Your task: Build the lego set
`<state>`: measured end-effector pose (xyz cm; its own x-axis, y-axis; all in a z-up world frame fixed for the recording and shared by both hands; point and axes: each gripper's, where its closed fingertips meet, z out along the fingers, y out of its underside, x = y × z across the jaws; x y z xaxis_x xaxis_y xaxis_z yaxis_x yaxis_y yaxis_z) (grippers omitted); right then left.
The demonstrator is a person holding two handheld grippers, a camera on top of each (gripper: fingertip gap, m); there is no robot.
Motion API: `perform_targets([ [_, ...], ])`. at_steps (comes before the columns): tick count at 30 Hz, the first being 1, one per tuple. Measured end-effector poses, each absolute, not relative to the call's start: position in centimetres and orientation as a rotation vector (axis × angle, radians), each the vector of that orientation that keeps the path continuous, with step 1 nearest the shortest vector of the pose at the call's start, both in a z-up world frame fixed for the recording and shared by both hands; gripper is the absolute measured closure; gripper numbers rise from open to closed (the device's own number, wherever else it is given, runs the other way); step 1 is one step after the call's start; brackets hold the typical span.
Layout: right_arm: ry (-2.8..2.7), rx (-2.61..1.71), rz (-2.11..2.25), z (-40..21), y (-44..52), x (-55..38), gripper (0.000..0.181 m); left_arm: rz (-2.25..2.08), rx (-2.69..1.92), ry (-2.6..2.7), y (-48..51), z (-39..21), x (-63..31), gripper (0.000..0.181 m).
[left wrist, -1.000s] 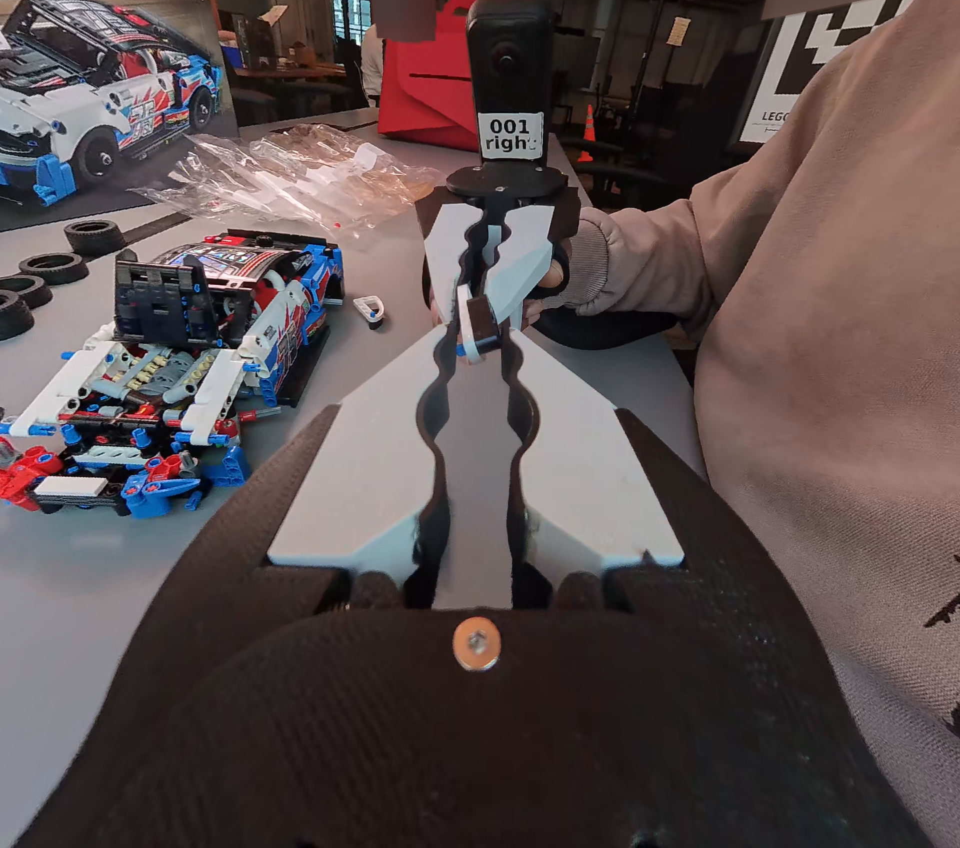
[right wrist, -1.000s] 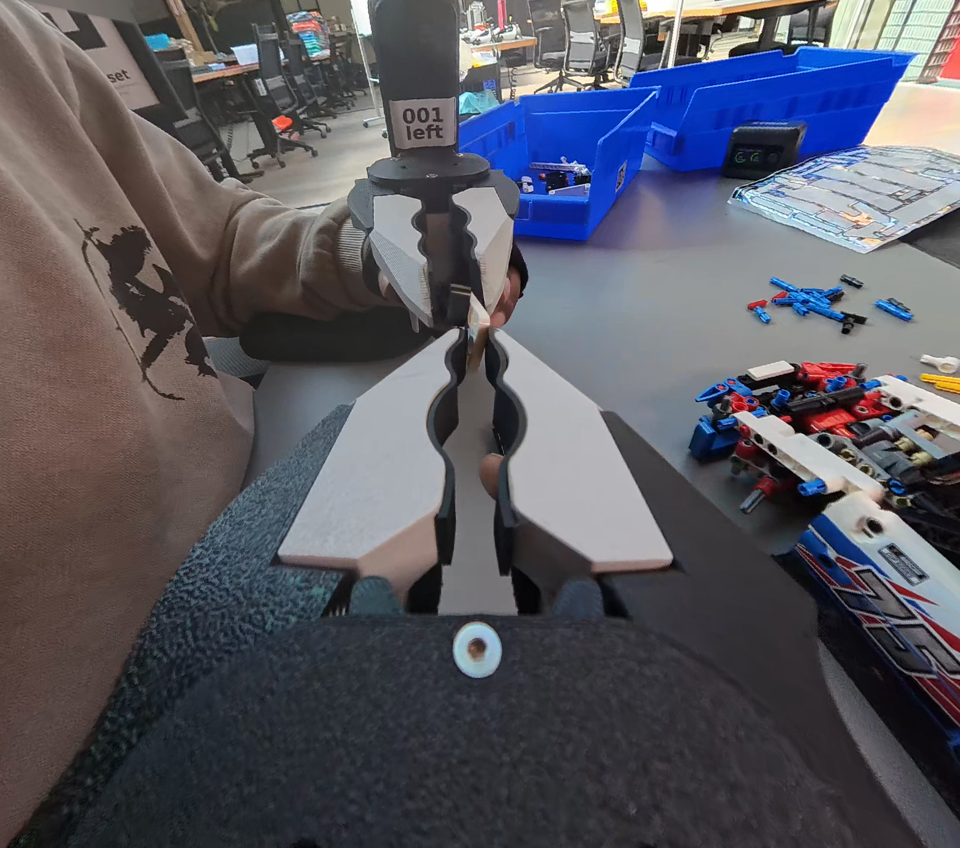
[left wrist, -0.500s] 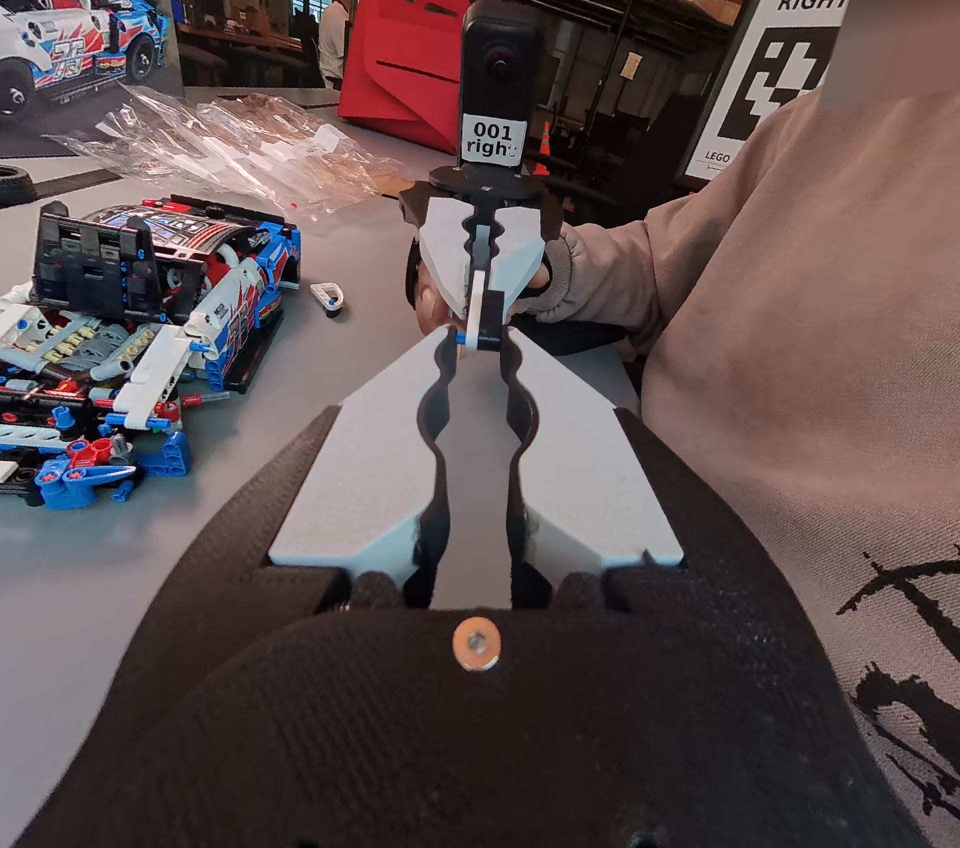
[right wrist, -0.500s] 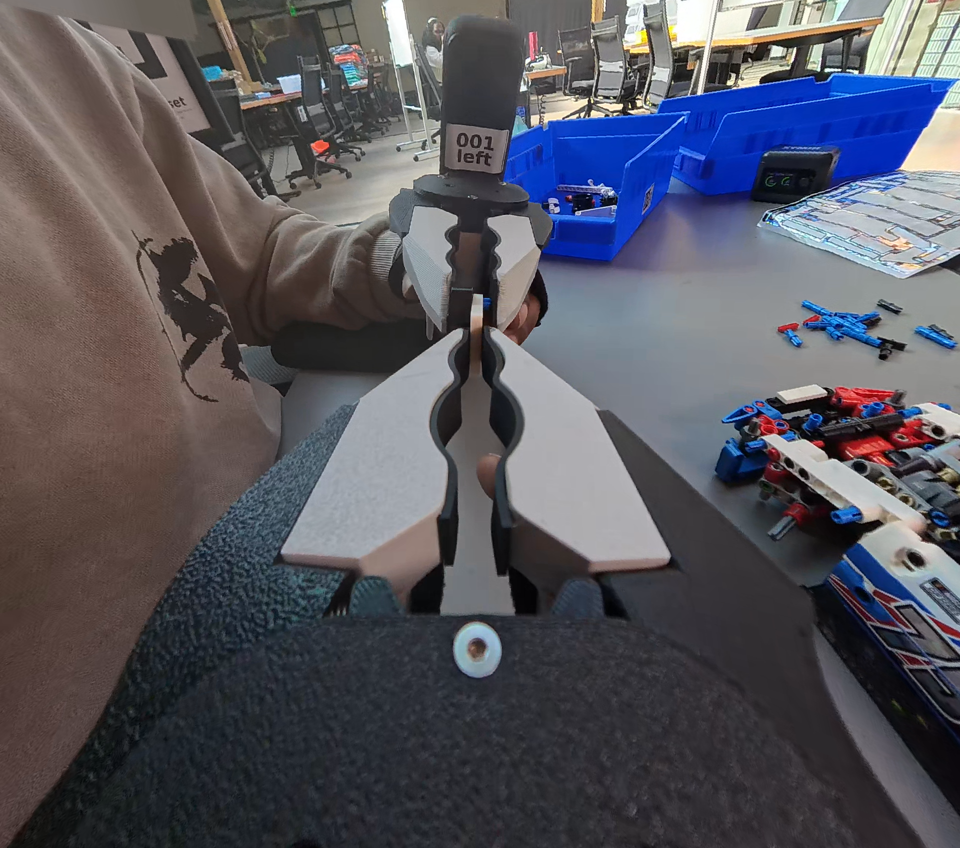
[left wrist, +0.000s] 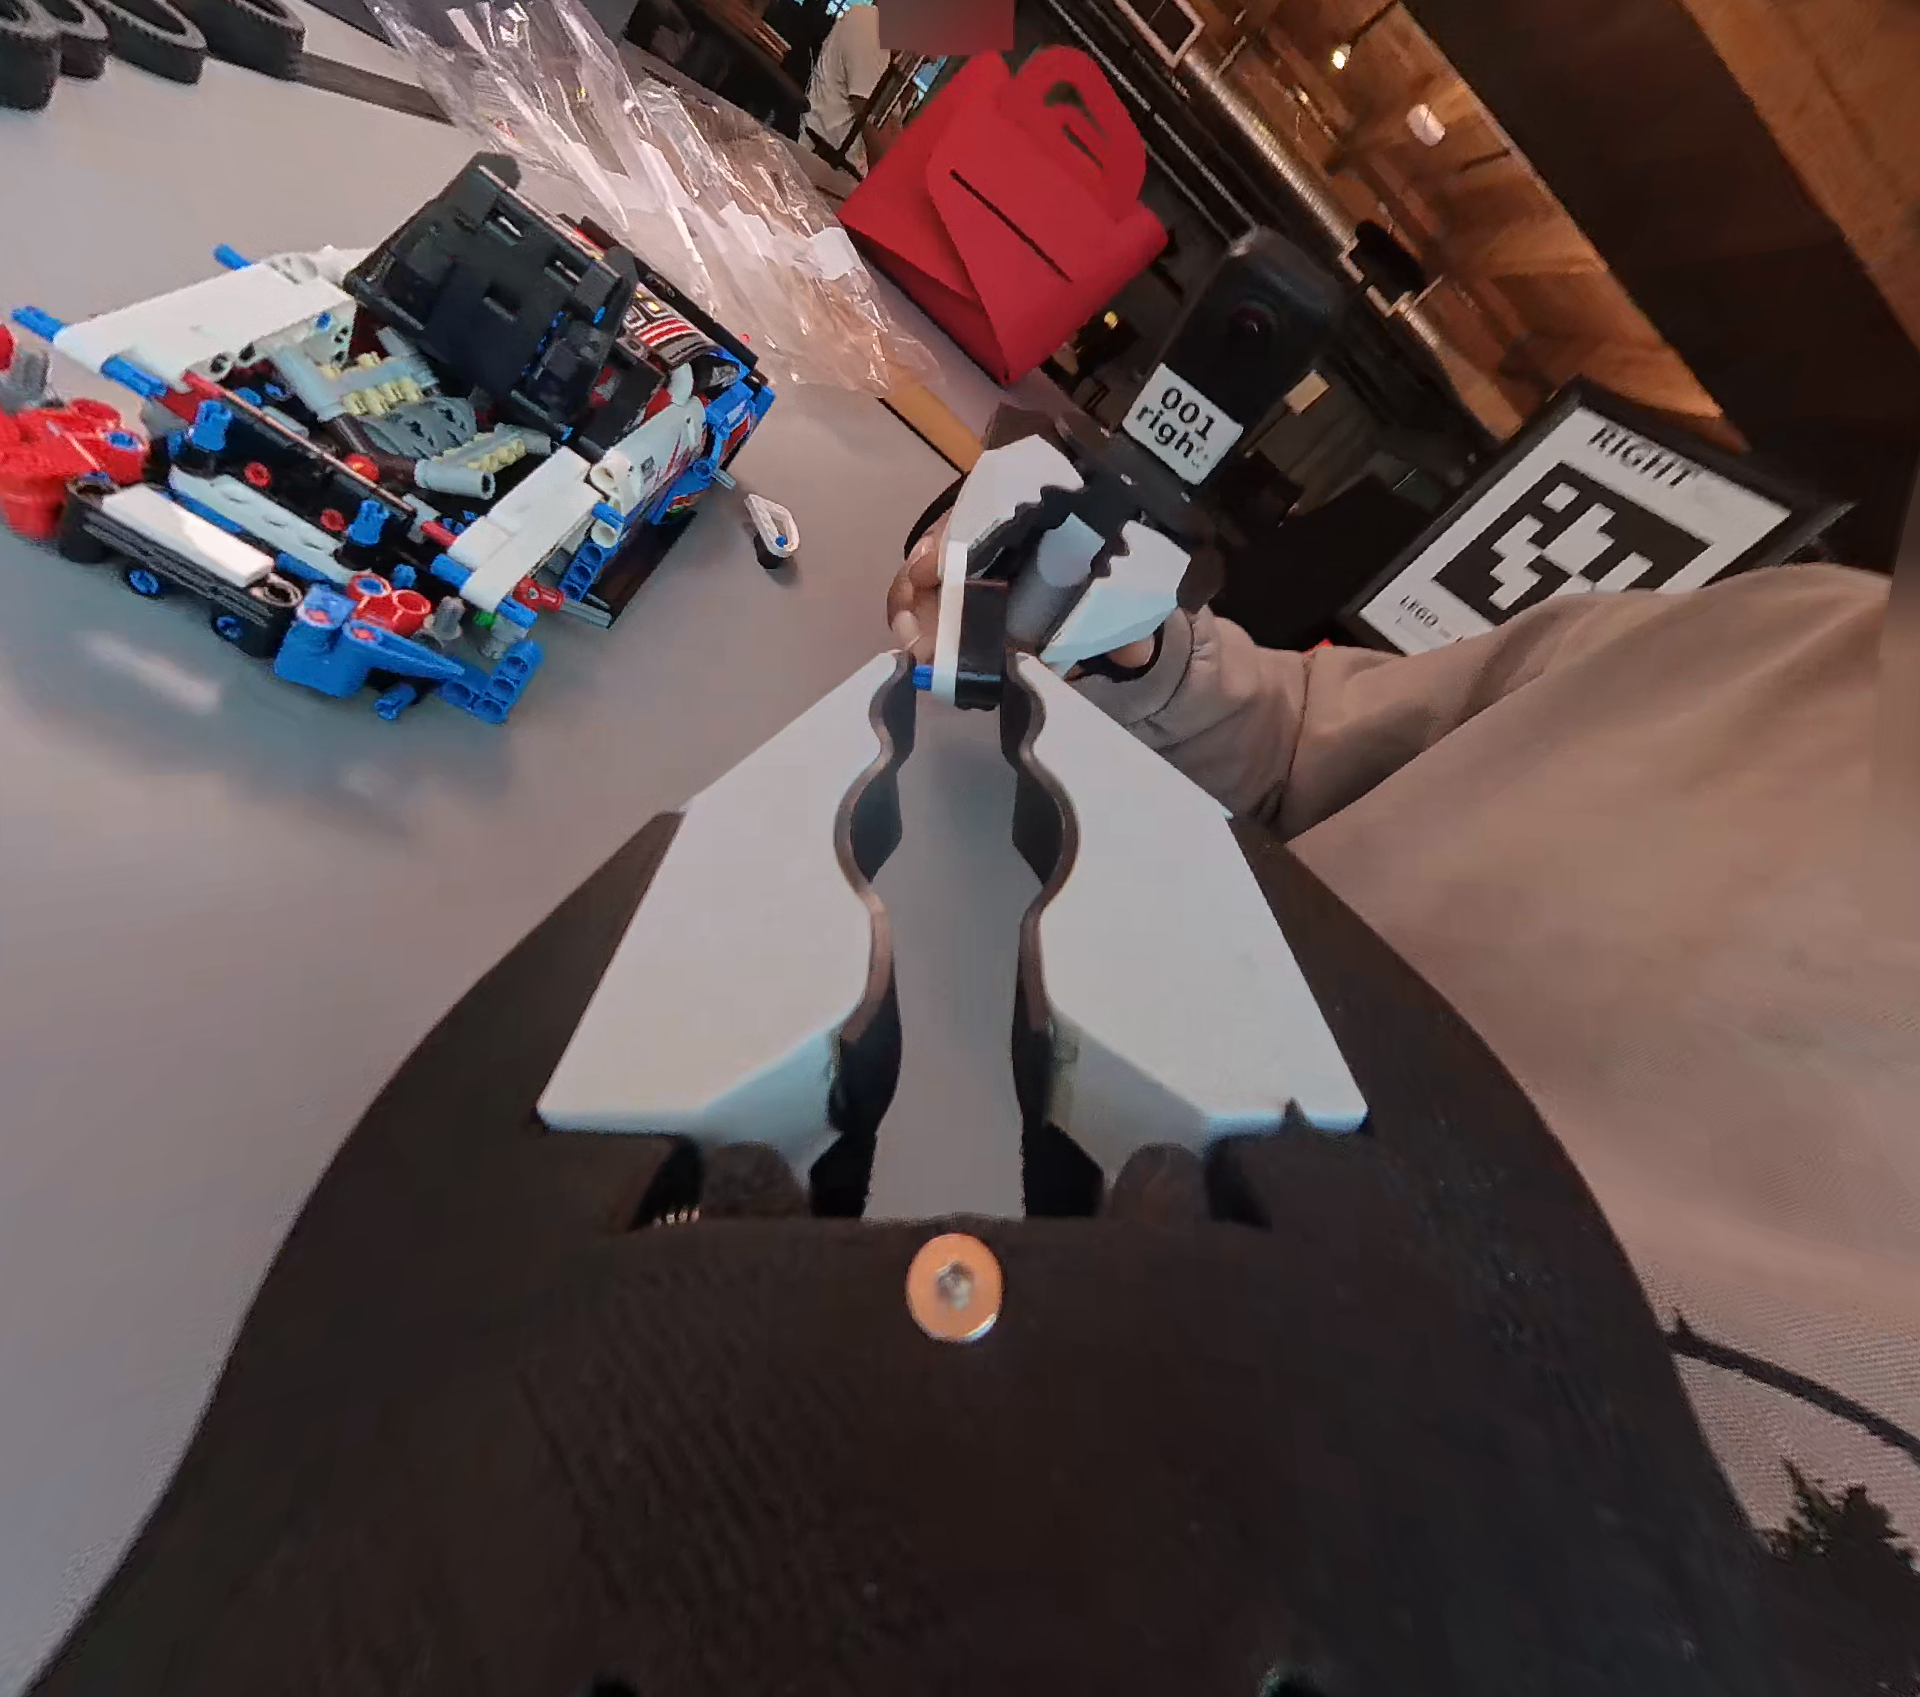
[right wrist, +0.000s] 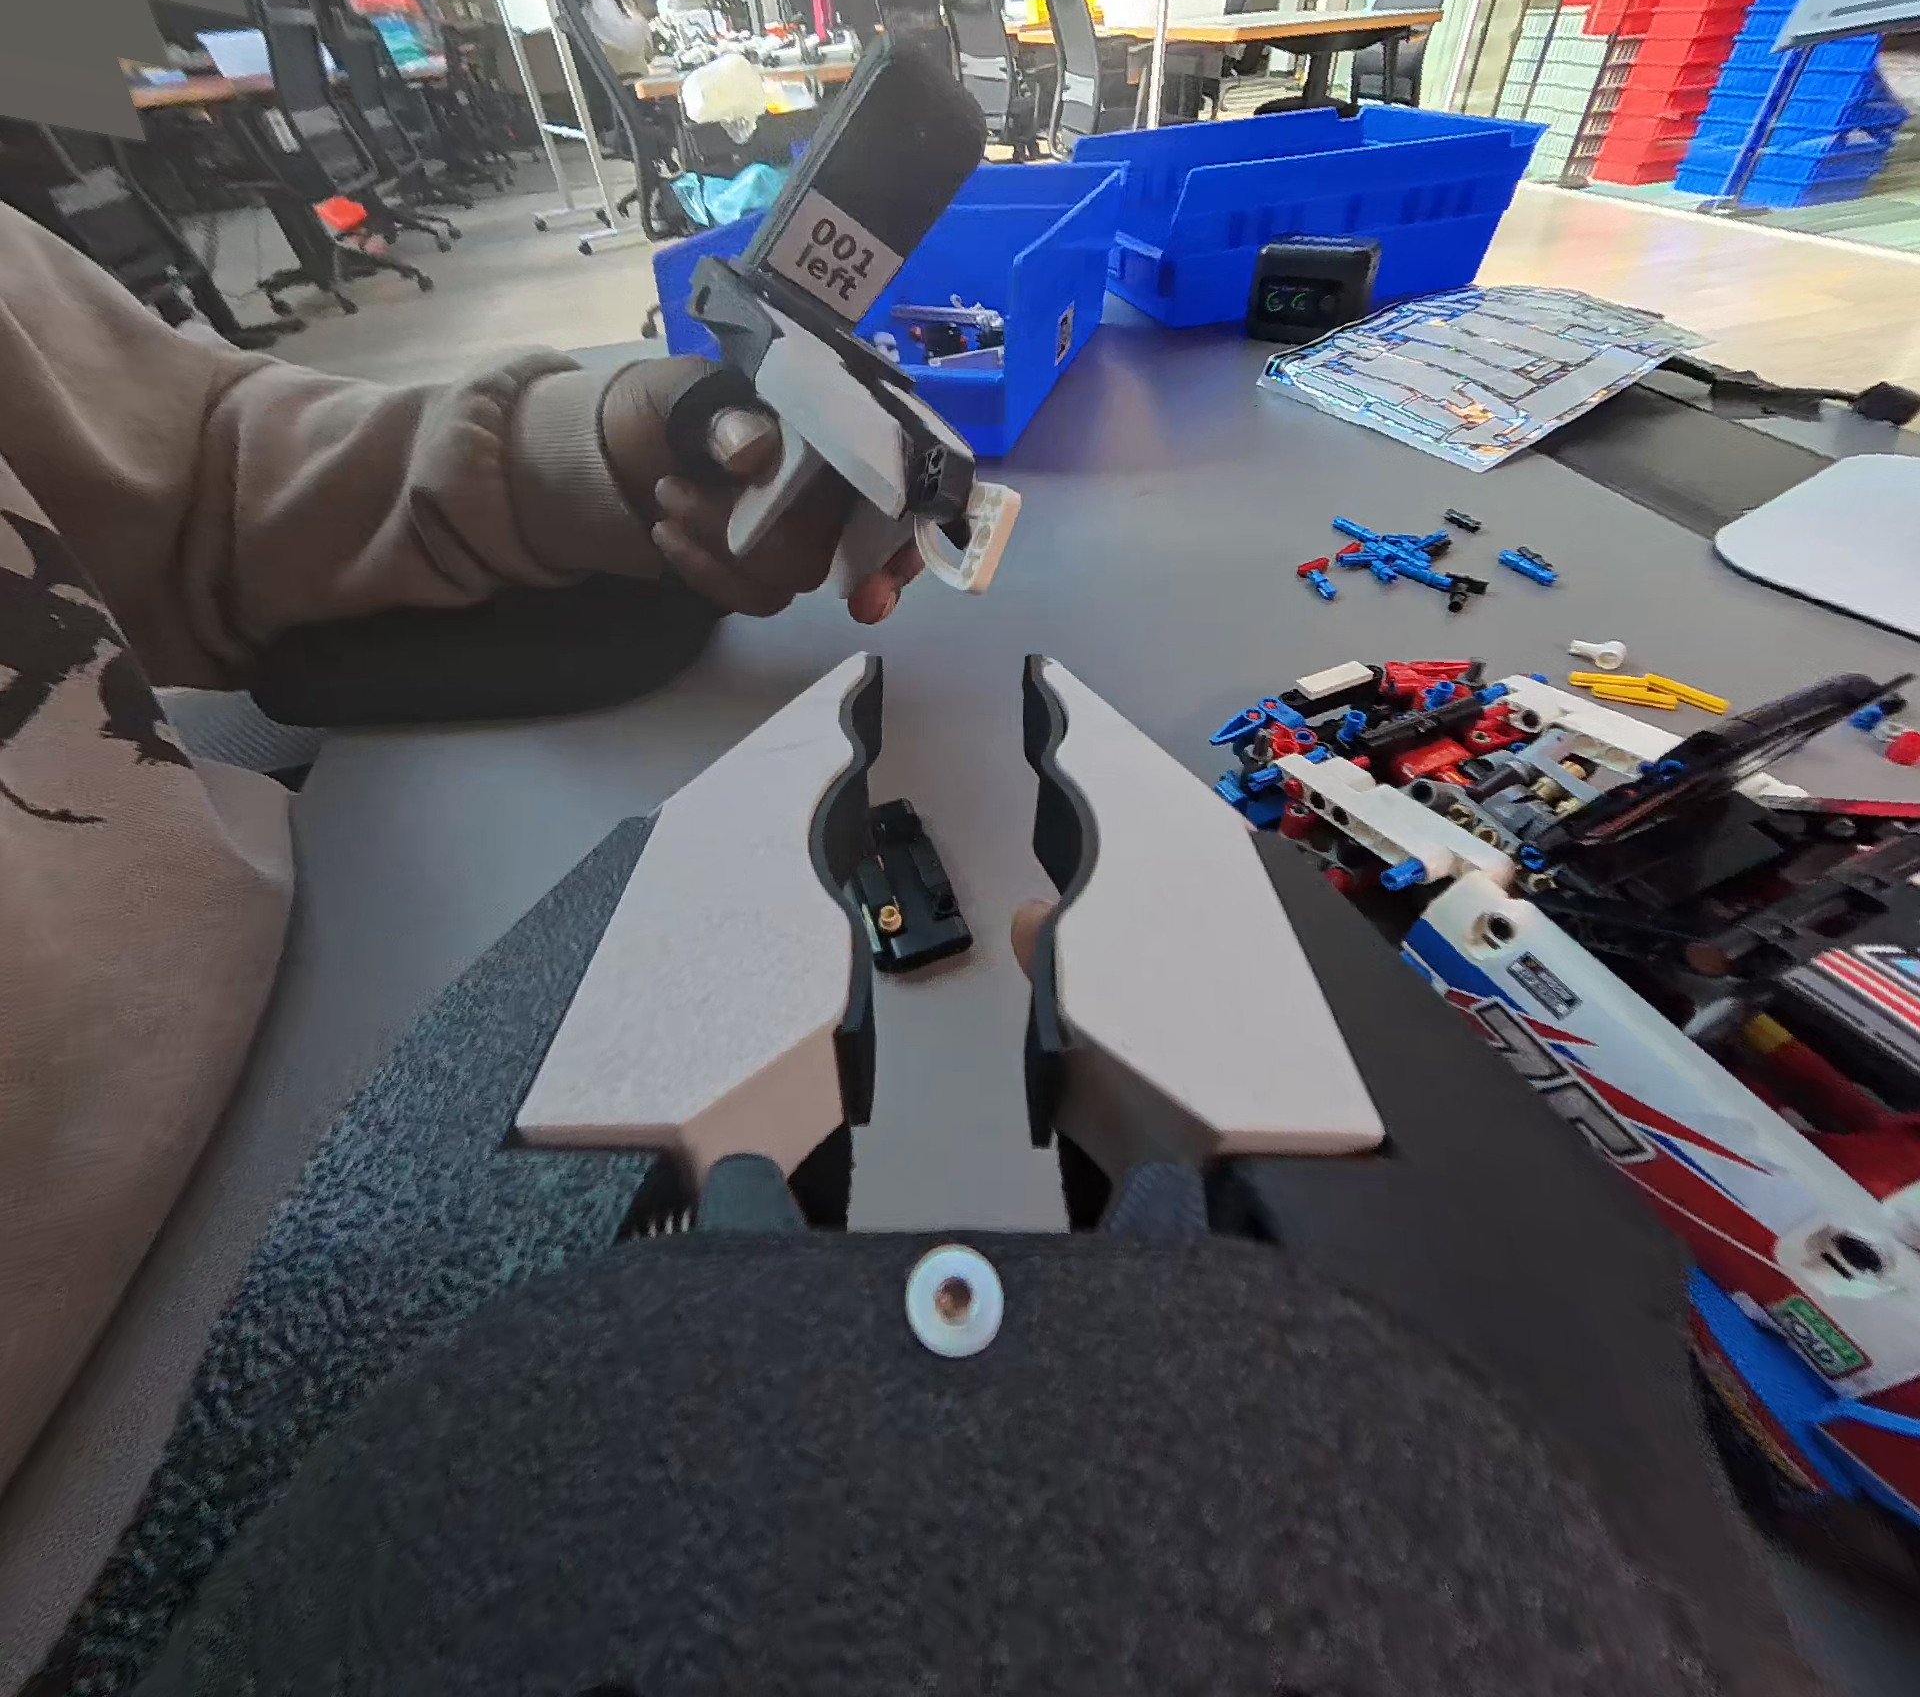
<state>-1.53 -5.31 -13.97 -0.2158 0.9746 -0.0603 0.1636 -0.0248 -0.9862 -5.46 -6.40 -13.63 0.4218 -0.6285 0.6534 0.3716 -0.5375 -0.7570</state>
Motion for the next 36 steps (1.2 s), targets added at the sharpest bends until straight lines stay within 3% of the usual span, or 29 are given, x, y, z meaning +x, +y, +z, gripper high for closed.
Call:
perform_targets([
  [15,-1.625,-1.080,0.930,-16.0,-5.2,-2.8,0.146,-1.584,-1.716,-0.022,-5.9,-14.9,-5.8,0.168],
  [36,-1.673,-0.848,0.808,-14.7,-6.9,-3.4,0.158,-1.708,-1.718,0.091,-7.4,-14.6,-3.5,0.168],
])
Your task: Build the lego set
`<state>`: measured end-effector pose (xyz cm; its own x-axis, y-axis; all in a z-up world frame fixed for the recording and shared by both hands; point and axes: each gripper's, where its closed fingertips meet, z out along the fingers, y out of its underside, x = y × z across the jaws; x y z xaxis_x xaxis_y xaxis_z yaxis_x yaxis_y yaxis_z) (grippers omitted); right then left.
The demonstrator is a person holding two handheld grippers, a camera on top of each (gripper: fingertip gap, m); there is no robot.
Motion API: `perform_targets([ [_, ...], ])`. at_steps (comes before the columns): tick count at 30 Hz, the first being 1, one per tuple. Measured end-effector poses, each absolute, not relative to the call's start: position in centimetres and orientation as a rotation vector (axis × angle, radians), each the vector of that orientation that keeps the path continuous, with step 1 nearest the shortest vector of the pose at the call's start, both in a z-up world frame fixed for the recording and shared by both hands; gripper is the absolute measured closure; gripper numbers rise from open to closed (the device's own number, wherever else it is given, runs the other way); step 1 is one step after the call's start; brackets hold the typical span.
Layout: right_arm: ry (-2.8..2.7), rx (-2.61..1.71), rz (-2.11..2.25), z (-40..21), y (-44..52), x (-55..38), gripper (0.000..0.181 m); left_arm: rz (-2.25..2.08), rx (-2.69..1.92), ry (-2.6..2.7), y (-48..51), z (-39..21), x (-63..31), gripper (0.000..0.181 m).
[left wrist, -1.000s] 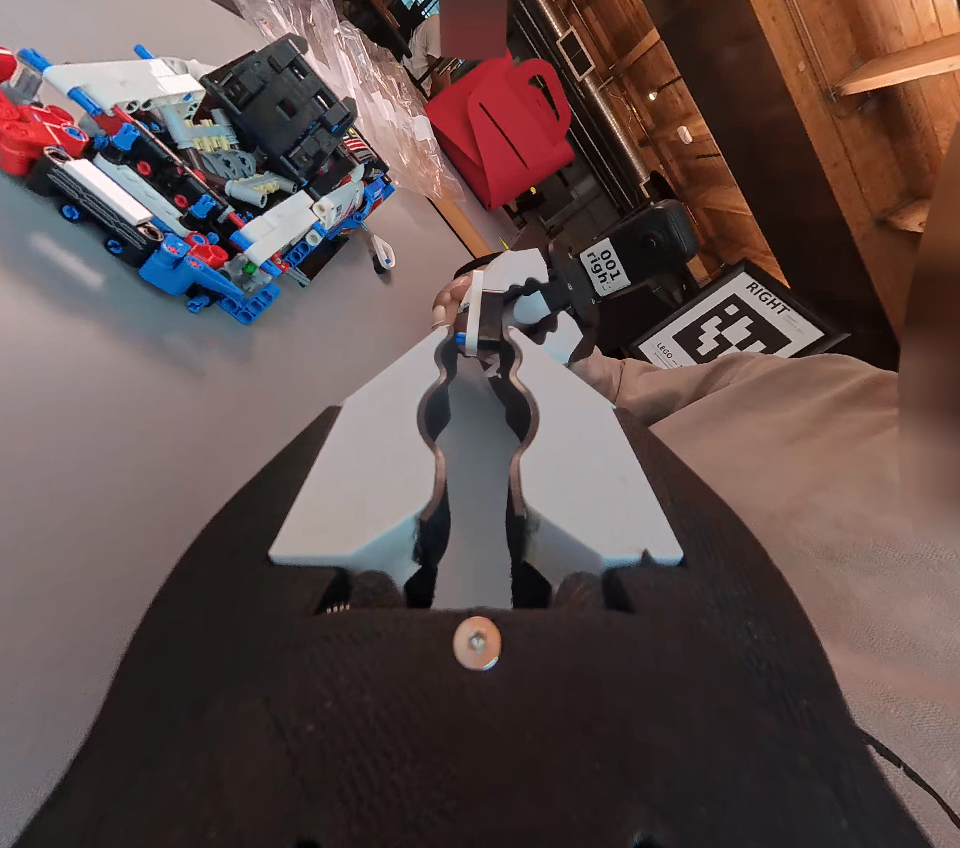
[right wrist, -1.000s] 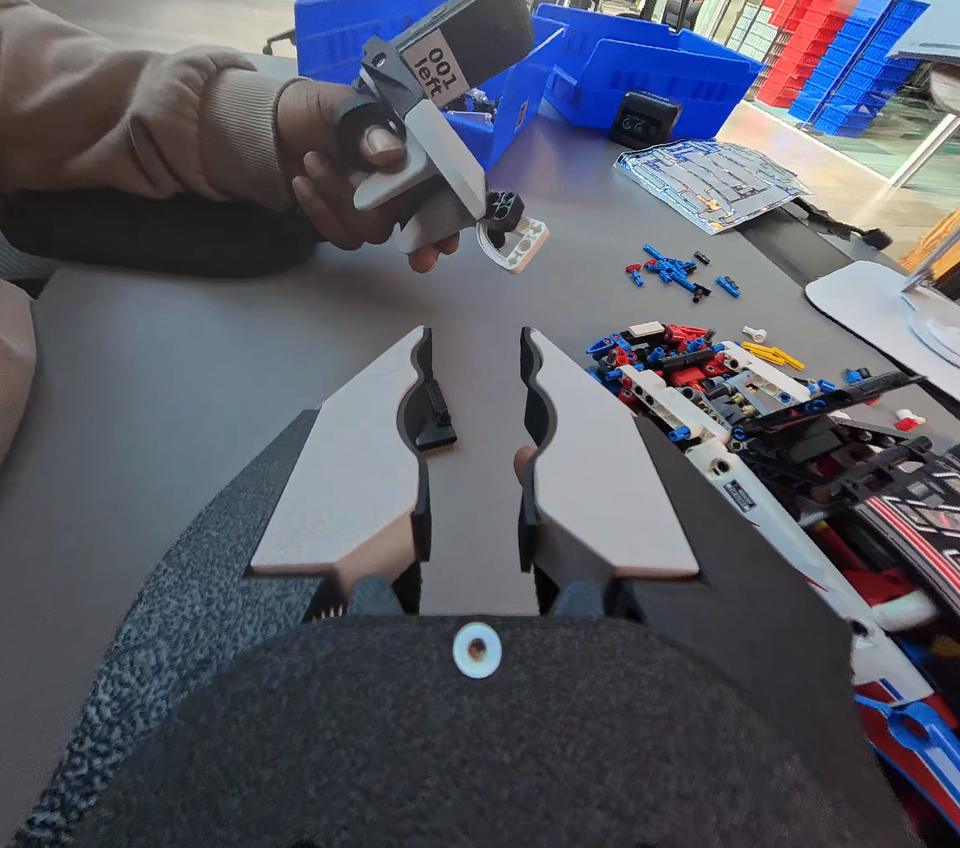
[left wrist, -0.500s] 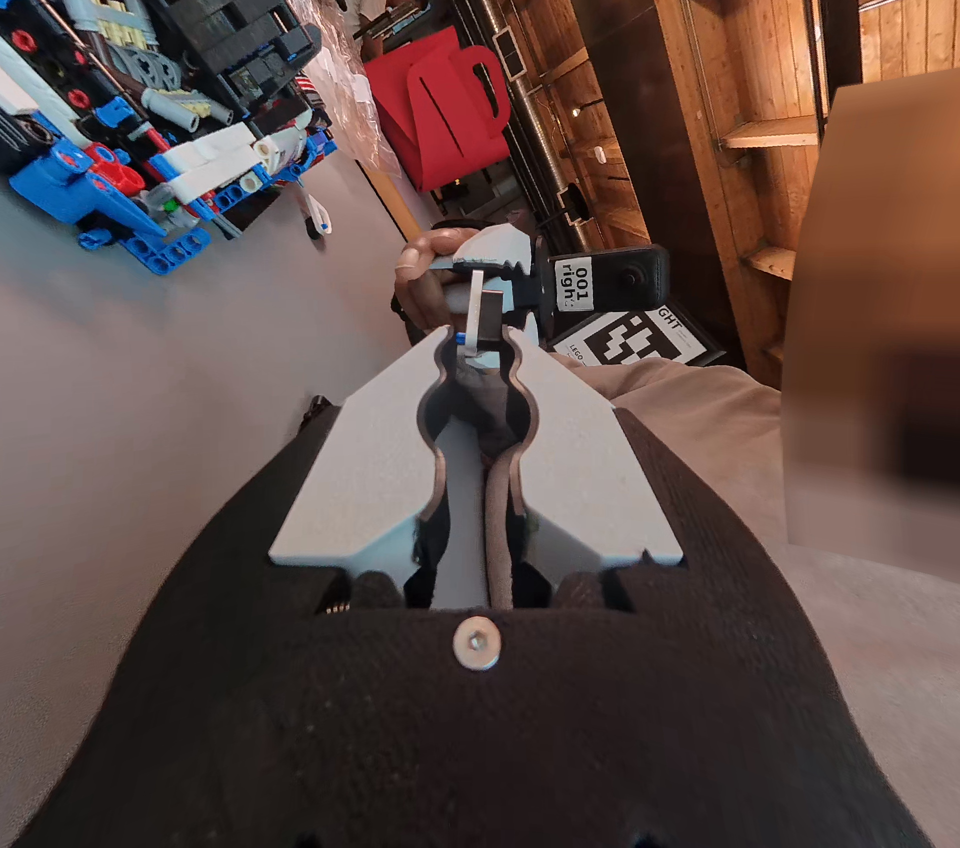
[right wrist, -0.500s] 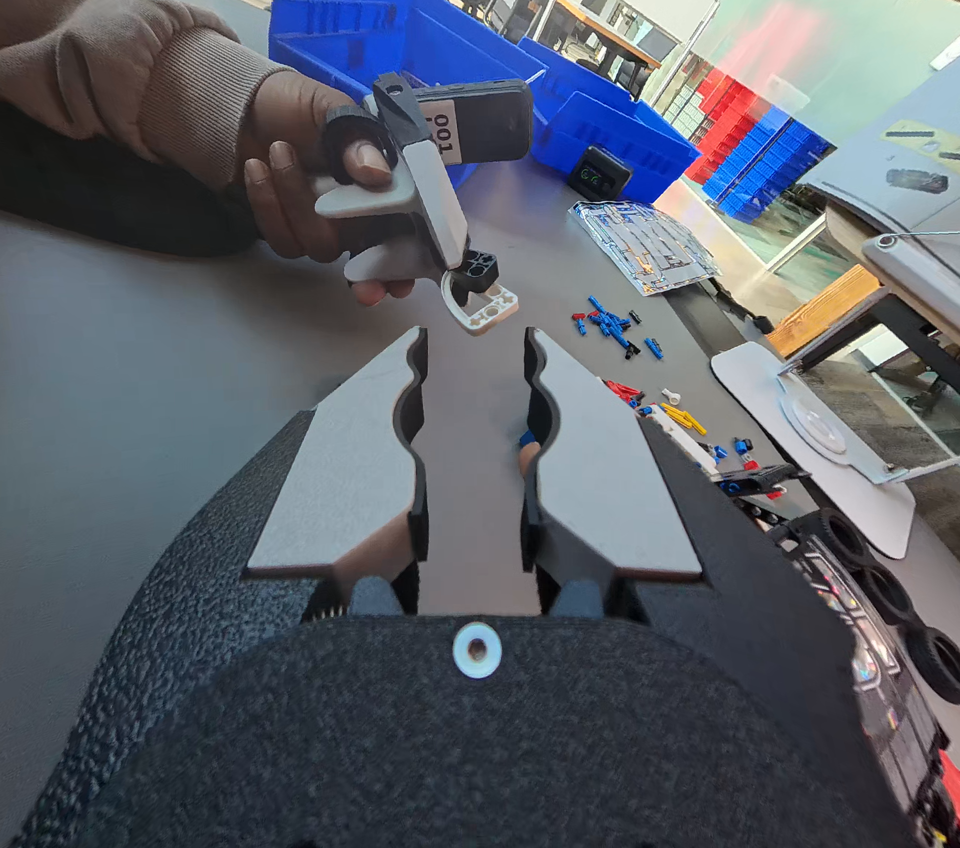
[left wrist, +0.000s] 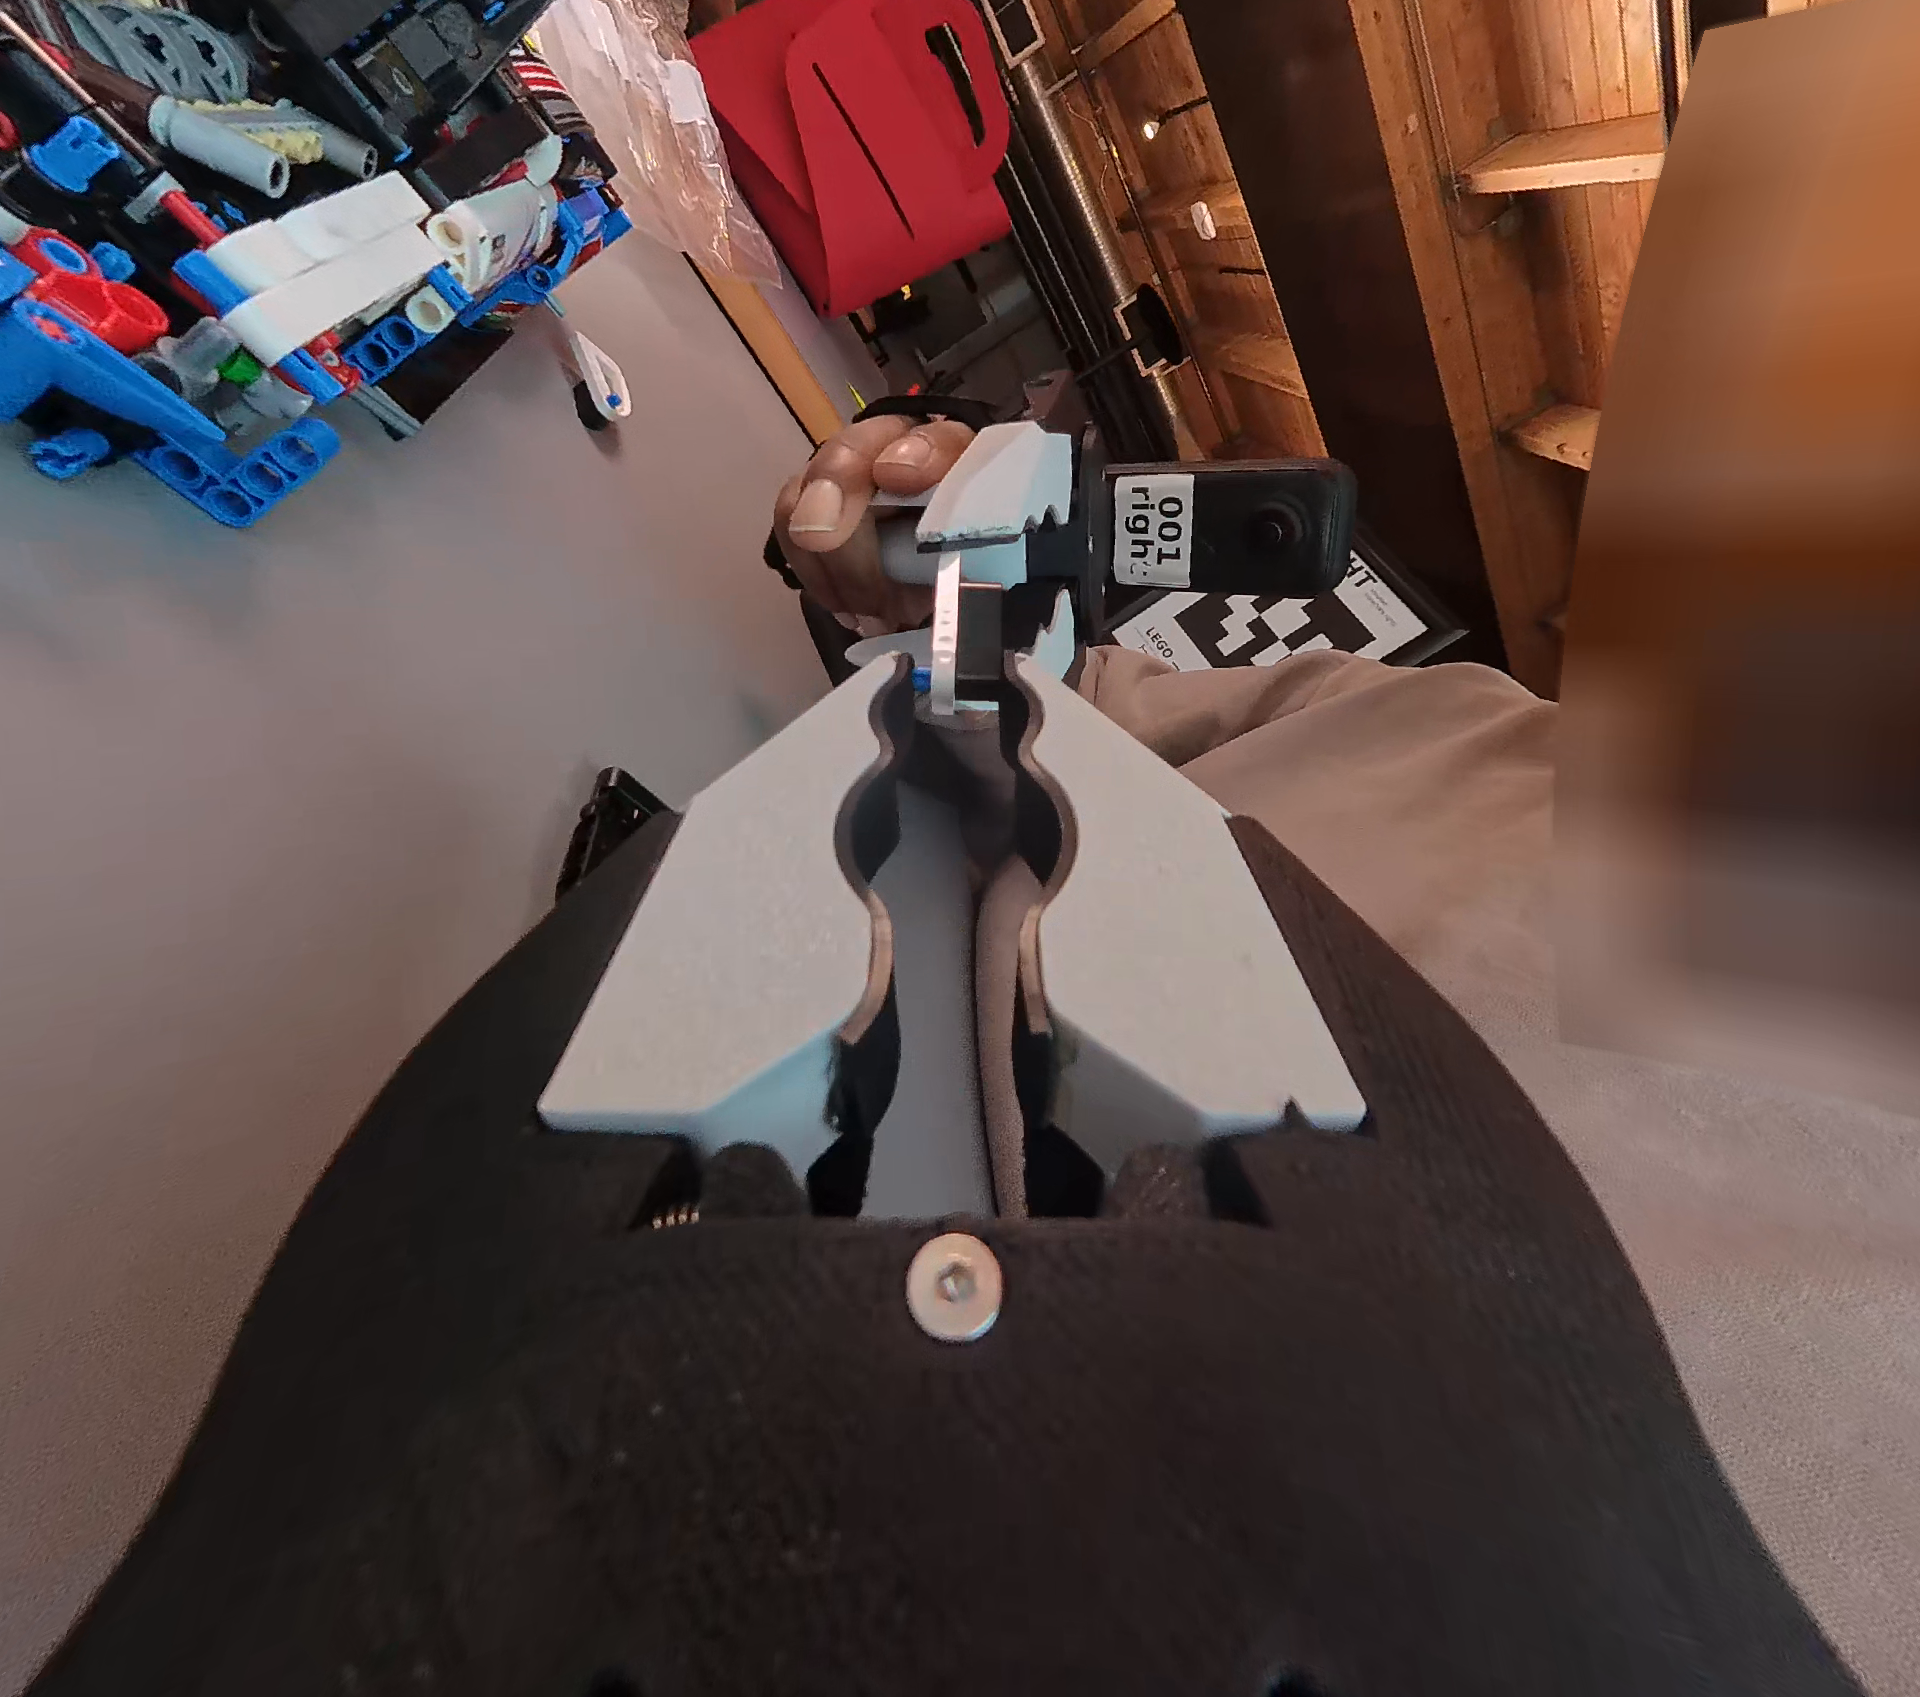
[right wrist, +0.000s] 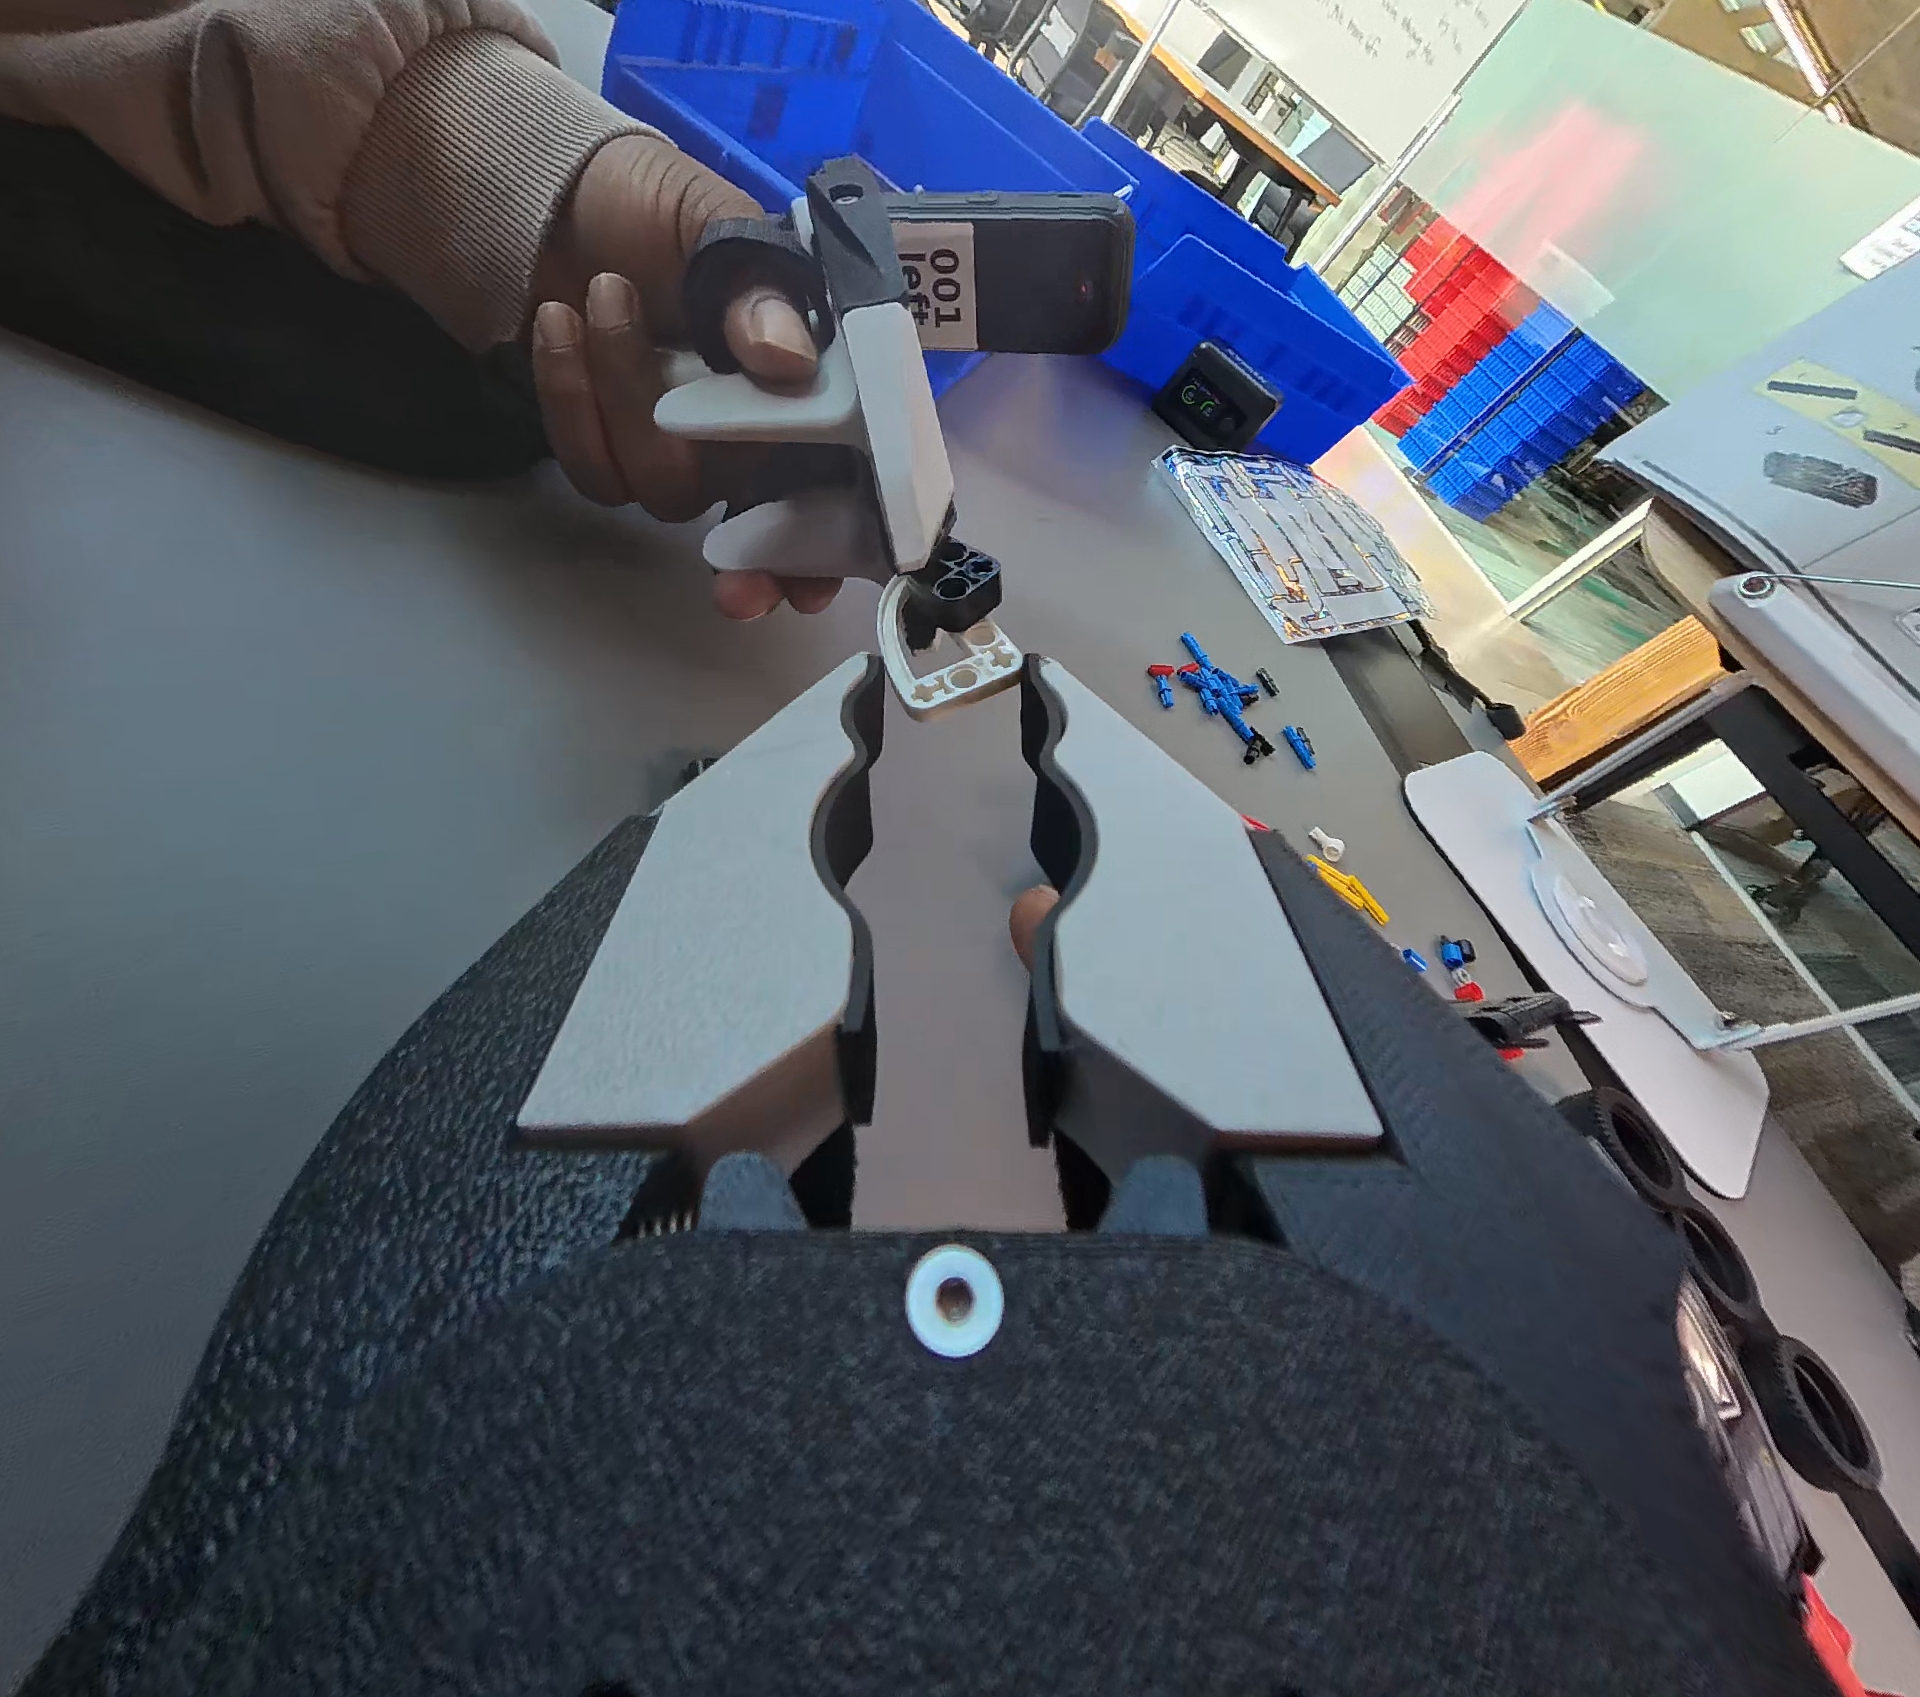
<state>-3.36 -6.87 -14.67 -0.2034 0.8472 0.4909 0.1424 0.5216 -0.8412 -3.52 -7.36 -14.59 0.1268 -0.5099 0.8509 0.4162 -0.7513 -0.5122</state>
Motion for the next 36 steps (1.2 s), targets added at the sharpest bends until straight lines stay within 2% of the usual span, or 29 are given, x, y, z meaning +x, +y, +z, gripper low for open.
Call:
perform_targets([
  [1,-1.685,-0.843,0.806,-14.7,-6.9,-3.3,0.157,-1.706,-1.721,0.098,-7.4,-14.6,-3.5,0.168],
  [4,-1.729,-0.783,0.804,-14.0,-7.8,-3.2,0.139,-1.696,-1.748,0.125,-7.6,-14.9,-3.2,0.168],
  [6,-1.779,-0.734,0.734,-14.3,-8.2,-3.4,0.135,-1.700,-1.767,0.155,-7.9,-15.1,-2.7,0.168],
  [13,-1.787,-0.647,0.638,-15.1,-8.5,-3.8,0.163,-1.729,-1.776,0.154,-8.2,-15.2,-2.2,0.168],
  [22,-1.766,-0.704,0.743,-15.0,-8.6,-3.7,0.162,-1.765,-1.764,0.137,-8.2,-15.0,-2.2,0.168],
  [27,-1.746,-0.760,0.884,-14.0,-8.6,-3.0,0.148,-1.798,-1.690,0.189,-8.7,-13.8,-2.0,0.168],
  [36,-1.659,-0.699,1.024,-10.7,-10.6,-2.2,0.157,-1.929,-1.491,0.336,-10.8,-10.8,-1.5,0.168],
])
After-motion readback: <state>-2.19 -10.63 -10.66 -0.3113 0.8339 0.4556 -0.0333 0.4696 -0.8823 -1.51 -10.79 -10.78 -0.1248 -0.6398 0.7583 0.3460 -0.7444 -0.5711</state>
